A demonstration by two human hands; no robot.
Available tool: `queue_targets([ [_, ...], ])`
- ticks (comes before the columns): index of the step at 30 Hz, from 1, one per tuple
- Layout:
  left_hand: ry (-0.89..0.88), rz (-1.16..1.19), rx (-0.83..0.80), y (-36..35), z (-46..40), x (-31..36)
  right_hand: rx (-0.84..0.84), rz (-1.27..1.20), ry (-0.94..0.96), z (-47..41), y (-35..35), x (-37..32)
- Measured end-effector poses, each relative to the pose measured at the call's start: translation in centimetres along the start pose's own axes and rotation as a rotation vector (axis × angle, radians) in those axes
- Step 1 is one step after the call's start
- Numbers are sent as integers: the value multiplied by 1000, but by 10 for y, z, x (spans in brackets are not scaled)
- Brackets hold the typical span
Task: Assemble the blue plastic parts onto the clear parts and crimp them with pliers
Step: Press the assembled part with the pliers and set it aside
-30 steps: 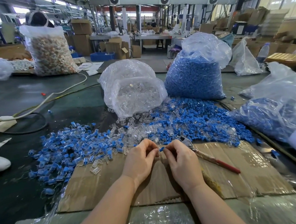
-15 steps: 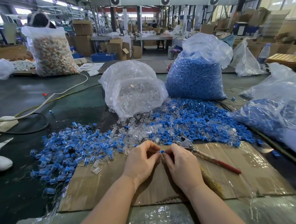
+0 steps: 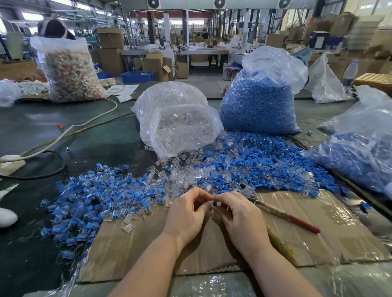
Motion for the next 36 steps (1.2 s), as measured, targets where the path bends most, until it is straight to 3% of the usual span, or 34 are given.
queue_targets([
  [10, 38, -11, -13, 1, -2, 3, 11, 18, 8, 0, 3, -4],
  [14, 58, -10, 0, 3, -3, 3, 62, 252, -62, -1, 16, -3],
  [18, 92, 19, 12, 3, -4, 2, -213, 665, -387, 2, 34, 17],
  [22, 138, 47, 37, 5, -7, 1, -461, 770, -540, 17, 47, 35],
  [24, 161, 61, 35, 6, -7, 1, -428, 765, -526, 22, 49, 35],
  [28, 239, 130, 36, 7, -8, 3, -310, 896, -324, 25, 47, 30],
  [33, 361, 272, 55, 6, -11, 5, -312, 803, -216, 5, 53, 22],
  [36, 490, 457, 78, 5, -15, 5, -388, 433, -257, -13, 57, 10],
])
Point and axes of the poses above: each hand's wrist, its own z-axis away from the middle knuckle, its own y-axis out of the back of the hand, x = y × z, the point moved 3 cm from there along -z, towards the middle knuckle, and after that the axes turned 8 degrees about x, right-handed, at the moved point
